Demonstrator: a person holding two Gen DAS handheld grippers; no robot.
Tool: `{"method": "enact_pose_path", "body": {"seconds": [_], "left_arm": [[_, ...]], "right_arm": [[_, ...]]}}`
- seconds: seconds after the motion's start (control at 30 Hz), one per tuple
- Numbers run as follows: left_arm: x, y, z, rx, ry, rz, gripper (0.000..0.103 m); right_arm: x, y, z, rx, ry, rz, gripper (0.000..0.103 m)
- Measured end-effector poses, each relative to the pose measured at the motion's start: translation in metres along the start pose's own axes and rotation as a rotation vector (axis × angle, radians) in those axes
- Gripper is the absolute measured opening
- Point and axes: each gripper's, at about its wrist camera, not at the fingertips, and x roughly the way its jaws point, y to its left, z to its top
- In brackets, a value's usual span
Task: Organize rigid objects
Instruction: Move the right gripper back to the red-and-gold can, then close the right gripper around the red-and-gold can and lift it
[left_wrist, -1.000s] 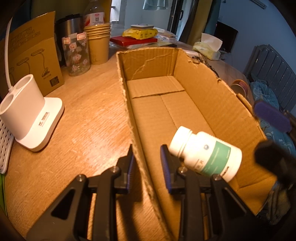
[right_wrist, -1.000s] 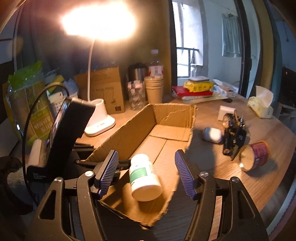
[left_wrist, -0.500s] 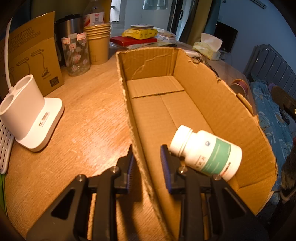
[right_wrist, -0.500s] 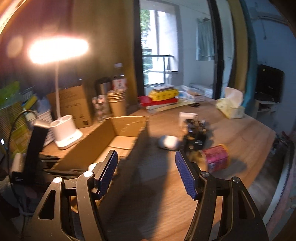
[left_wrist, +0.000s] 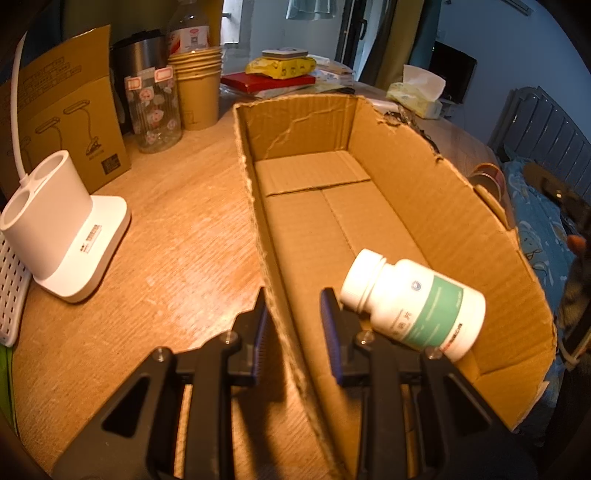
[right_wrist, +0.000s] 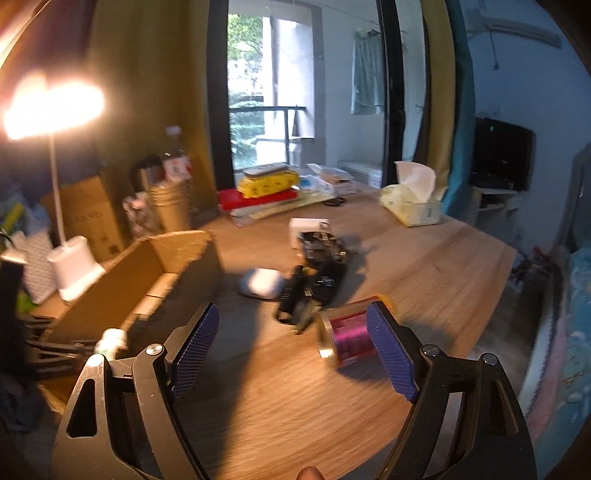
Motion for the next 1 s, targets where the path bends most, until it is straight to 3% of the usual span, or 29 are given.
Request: {"method": "enact_pose_path", "body": {"seconds": [0.5,1.0], "left_arm": [[0.0,-0.001,0.0,0.002,-0.001,0.004,0.028],[0.0,0.0,0.0,0.005,0.0,0.003,0.028]], "right_arm": [[0.035,-0.035,-0.012,0.002,0.024,-0.087,0.085],[0.058,-0.048,-0.017,0.026,0.076,-0.068,0.085]]}}
